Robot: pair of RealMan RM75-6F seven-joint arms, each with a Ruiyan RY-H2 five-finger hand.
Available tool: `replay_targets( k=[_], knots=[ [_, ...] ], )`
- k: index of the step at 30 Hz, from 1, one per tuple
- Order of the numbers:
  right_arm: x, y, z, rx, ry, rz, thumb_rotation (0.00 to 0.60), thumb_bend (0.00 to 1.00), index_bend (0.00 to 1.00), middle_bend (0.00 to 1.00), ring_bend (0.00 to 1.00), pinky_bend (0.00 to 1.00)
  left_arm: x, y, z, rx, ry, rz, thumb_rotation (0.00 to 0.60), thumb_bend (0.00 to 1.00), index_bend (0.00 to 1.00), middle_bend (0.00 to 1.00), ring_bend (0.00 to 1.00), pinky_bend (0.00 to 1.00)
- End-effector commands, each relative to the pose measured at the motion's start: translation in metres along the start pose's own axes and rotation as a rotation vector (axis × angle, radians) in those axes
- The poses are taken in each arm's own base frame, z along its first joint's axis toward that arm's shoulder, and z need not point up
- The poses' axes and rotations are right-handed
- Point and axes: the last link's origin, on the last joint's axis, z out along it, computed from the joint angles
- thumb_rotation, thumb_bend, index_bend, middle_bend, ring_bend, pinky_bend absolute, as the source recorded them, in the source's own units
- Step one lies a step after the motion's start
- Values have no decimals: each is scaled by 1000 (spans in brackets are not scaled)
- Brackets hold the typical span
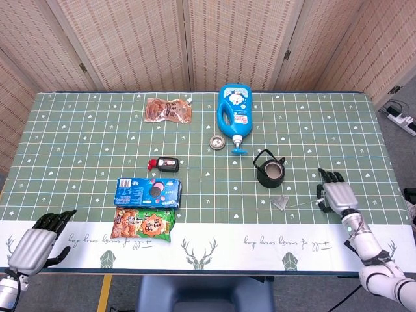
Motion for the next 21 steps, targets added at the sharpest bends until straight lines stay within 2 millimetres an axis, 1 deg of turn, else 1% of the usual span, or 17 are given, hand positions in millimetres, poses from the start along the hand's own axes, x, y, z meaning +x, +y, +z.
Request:
replay_targets(
  k=[1,6,13,16,21],
  knots=[
    [0,0,0,-2,-2,0,600,393,552,0,0,0,0,0,0,0,-1,1,600,328,0,98,136,133],
    [3,2,-2,-3,9,8,600,397,572,0,0,0,0,0,0,0,-1,2,600,328,0,98,136,132],
    [14,1,-10,12,50,30,600,397,579,0,0,0,0,1,0,-2,0,2,600,328,0,98,136,132],
    [24,-2,-14,29,81,55,600,397,579,0,0,0,-1,1,0,-4,-1,3,600,328,0,98,136,132],
    [55,-16,-18,81,164,107,600,397,579,0,0,0,-1,1,0,-4,-3,6,600,328,0,98,136,132]
  ],
)
